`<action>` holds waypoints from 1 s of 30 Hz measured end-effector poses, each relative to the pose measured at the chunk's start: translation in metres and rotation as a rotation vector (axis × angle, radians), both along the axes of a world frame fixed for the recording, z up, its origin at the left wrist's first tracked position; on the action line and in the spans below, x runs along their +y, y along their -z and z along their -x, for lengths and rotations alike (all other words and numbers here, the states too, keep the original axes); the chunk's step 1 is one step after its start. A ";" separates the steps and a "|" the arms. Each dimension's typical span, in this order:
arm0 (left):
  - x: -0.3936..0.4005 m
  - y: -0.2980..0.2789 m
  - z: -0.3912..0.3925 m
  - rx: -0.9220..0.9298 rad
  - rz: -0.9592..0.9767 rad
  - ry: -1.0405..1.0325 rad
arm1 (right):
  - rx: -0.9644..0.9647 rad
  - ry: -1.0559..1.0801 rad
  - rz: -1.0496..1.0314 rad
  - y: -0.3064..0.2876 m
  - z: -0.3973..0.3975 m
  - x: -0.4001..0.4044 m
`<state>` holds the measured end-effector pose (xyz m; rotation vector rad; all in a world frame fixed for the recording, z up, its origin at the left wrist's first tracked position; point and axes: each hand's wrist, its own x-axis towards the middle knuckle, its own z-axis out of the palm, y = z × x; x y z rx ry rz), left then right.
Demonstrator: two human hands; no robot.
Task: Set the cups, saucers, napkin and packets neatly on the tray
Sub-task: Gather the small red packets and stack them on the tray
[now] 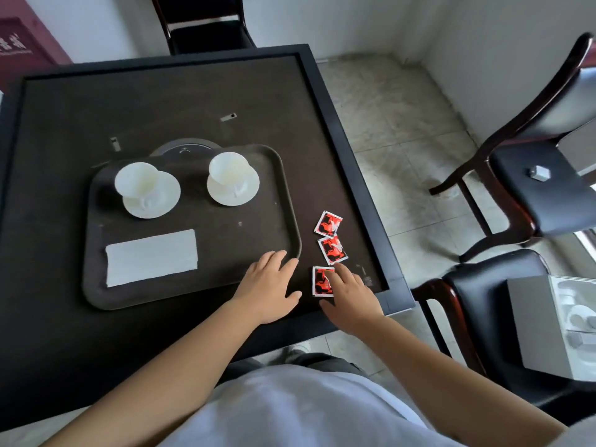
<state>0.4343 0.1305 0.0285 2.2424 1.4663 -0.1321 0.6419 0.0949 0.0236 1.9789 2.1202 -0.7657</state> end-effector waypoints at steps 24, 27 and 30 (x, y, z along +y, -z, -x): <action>0.017 0.024 -0.072 -0.342 0.298 -0.322 | 0.365 0.235 0.129 0.018 -0.028 0.026; 0.013 0.013 -0.062 -0.527 0.376 -0.580 | 0.581 0.456 0.138 0.013 -0.025 0.034; 0.008 -0.001 -0.050 -0.666 0.446 -0.741 | 0.835 0.537 0.234 0.002 -0.017 0.042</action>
